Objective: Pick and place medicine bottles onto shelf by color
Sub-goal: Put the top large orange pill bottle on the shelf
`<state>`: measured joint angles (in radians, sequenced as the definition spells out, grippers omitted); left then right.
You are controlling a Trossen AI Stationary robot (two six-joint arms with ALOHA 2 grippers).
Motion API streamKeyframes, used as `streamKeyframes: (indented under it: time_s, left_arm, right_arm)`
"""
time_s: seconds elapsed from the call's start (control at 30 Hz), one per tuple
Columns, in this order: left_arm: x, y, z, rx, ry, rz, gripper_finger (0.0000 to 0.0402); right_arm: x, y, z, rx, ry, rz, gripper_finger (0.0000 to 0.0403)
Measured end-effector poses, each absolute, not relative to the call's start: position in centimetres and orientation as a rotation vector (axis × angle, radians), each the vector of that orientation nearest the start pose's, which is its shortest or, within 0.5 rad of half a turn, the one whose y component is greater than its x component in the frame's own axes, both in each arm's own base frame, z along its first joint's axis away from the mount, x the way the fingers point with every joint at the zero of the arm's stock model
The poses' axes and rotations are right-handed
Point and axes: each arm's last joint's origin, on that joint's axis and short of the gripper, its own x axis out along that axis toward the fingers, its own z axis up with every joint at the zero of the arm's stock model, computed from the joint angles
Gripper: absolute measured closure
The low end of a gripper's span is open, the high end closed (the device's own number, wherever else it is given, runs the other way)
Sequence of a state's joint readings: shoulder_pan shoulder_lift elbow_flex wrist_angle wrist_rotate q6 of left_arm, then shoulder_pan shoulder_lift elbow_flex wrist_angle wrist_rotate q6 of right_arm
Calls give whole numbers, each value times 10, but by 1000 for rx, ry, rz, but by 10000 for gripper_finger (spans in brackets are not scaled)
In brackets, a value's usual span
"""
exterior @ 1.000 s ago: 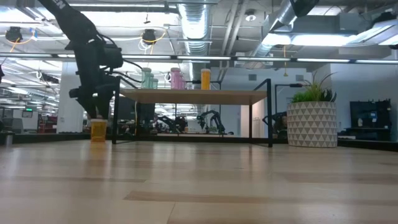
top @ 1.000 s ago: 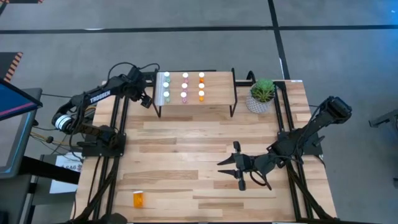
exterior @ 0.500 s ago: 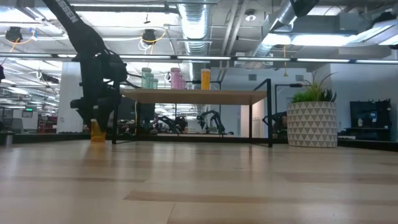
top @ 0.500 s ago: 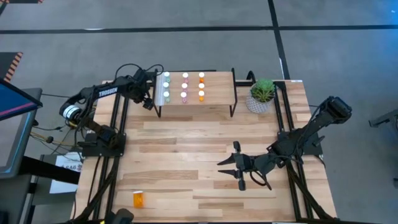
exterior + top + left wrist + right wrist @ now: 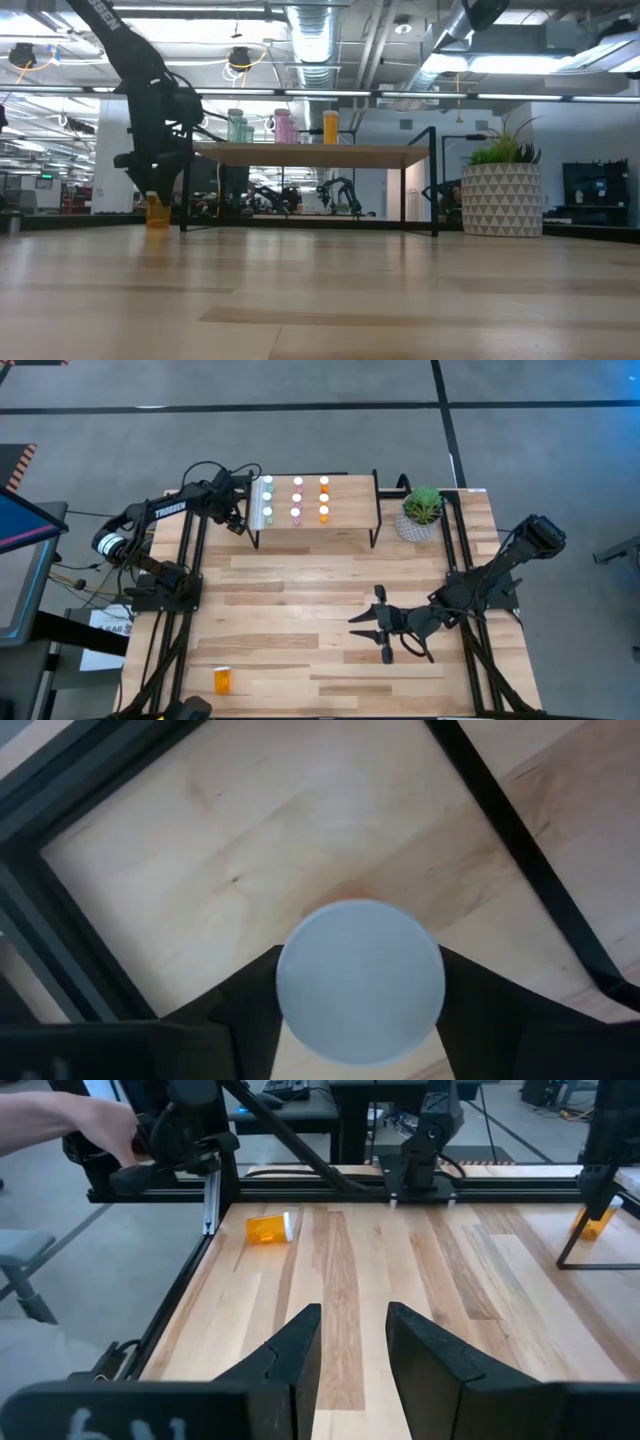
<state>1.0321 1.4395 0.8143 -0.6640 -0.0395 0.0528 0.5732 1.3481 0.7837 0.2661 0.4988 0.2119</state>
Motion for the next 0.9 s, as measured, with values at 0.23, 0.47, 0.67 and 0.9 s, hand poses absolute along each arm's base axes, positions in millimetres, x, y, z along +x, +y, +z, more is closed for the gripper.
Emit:
streamKeyframes:
  time_s: [0.23,0.47,0.67,0.9]
  left_arm:
    - [125,212,179,-600,1206,873,229]
    - [124,213,205,-564,1217,919,206]
    - [115,199,249,-508,1119,955,224]
    - [100,163,304,-435,902,950,214]
  right_arm:
    - [251,146,253,58,262,46,266]
    - [251,146,254,59,260,47,266]
    - [251,146,254,61,257,47,266]
    - [254,140,254,81,257,22,266]
